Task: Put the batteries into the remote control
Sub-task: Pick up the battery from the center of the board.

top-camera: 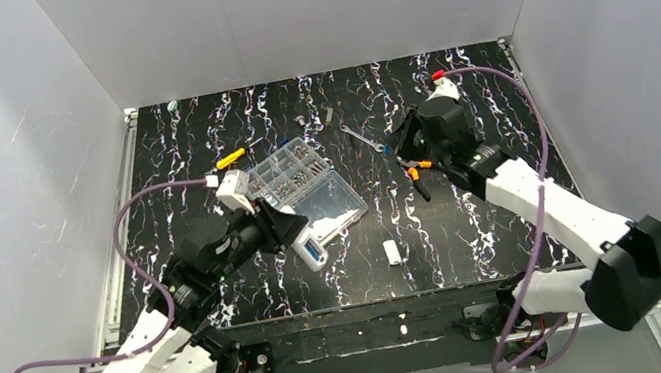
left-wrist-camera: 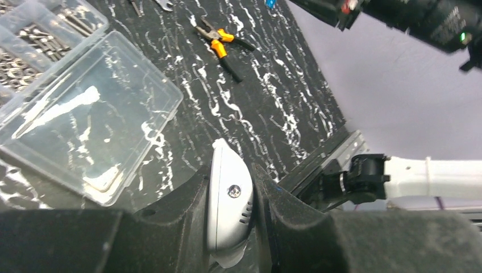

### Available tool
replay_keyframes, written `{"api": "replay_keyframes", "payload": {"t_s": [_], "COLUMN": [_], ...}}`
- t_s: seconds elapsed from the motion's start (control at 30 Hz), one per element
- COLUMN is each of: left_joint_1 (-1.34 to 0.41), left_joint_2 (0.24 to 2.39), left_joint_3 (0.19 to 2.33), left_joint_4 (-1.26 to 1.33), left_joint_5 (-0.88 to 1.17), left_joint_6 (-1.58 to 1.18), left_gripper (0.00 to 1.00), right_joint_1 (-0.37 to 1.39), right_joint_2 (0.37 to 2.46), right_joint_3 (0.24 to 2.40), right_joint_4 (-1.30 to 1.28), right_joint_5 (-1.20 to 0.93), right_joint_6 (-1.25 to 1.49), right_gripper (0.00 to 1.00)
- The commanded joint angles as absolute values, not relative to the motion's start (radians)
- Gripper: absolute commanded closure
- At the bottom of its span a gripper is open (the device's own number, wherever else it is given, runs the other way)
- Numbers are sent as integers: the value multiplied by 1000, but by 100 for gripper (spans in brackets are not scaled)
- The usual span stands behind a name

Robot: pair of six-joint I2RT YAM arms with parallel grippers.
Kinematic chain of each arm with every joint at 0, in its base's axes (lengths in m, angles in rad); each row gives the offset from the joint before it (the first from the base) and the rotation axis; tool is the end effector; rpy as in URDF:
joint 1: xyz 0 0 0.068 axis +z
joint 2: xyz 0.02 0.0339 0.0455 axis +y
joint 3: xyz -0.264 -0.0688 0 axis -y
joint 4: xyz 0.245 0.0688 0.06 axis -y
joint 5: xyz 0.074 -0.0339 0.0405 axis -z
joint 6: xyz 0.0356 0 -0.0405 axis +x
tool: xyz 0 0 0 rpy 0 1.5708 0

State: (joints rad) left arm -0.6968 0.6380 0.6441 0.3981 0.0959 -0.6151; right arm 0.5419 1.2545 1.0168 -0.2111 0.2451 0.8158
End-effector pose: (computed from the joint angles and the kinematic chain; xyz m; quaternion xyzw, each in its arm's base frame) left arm 0.1153 -0.1009 0.3753 0.0624 0.5481 -0.5294 0.6446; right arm 0.2511 0.1411 0.3179 0.1792 0.8236 0.2510 0.4760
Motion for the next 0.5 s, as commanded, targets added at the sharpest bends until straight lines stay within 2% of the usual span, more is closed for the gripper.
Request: {"api": "replay_keyframes", "payload": {"t_s": [0.0,0.1,0.23,0.47], "left_joint_1": [-696,-696,-695,-696], "left_joint_2": [733,807,871,966], "left_joint_3": [737,777,782,803], "left_joint_4": [559,558,640,698], "left_joint_5": [158,163,145,94], "left_joint_6": [-732,-793,-889,-997], "left_gripper": [100,100,100,100], "right_joint_1": [593,657,685,696], "right_joint_2": [1130,1036,909,814], "right_joint_3": [957,955,932,919], "right_joint_4": [-23,-33,-21,-27], "right_joint_5": [147,127,-6,-380], "right_joint_6": [342,214,136,9], "right_gripper": [99,99,99,99]}}
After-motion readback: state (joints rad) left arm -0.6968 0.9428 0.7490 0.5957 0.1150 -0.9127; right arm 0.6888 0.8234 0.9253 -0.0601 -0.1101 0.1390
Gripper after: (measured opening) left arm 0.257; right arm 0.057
